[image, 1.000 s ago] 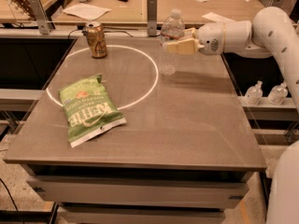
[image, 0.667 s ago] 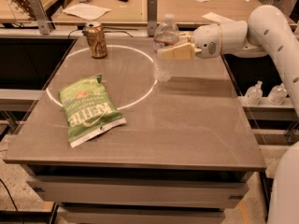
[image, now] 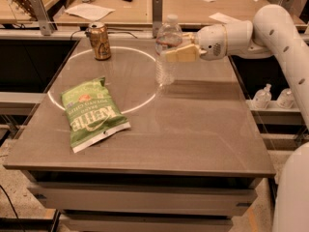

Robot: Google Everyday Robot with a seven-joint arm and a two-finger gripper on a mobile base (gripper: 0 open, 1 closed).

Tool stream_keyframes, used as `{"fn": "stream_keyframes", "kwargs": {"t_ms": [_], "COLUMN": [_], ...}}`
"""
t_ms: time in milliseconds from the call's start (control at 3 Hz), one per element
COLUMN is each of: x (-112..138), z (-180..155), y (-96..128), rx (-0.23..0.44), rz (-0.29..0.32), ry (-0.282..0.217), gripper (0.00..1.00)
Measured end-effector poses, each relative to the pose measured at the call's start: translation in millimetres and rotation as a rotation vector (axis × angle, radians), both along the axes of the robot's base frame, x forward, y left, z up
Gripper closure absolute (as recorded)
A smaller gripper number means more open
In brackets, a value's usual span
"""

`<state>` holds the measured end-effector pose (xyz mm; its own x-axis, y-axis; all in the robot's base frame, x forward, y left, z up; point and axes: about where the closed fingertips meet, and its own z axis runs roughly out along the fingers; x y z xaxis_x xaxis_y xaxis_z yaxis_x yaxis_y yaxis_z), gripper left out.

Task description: Move water bottle near green jalapeno chip bag

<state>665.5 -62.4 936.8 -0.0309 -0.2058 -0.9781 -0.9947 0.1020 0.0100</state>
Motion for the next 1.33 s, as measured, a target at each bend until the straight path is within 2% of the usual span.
{"fn": "stream_keyframes", "kwargs": {"t_ms": [333, 667, 1000, 1333], "x": [-21.3, -44.8, -72.8, -96.9], "z": [3.3, 1.5, -2.8, -2.7], "y": [29.4, 49.5, 68.7, 88.0], "rx": [0.013, -0.023, -0.058, -0.044], "rz": [0.095, 0.117, 0.113, 0.137], "ry": [-0.009, 0.008, 0.034, 0.074], "gripper": [1.00, 1.00, 1.00, 1.00]}}
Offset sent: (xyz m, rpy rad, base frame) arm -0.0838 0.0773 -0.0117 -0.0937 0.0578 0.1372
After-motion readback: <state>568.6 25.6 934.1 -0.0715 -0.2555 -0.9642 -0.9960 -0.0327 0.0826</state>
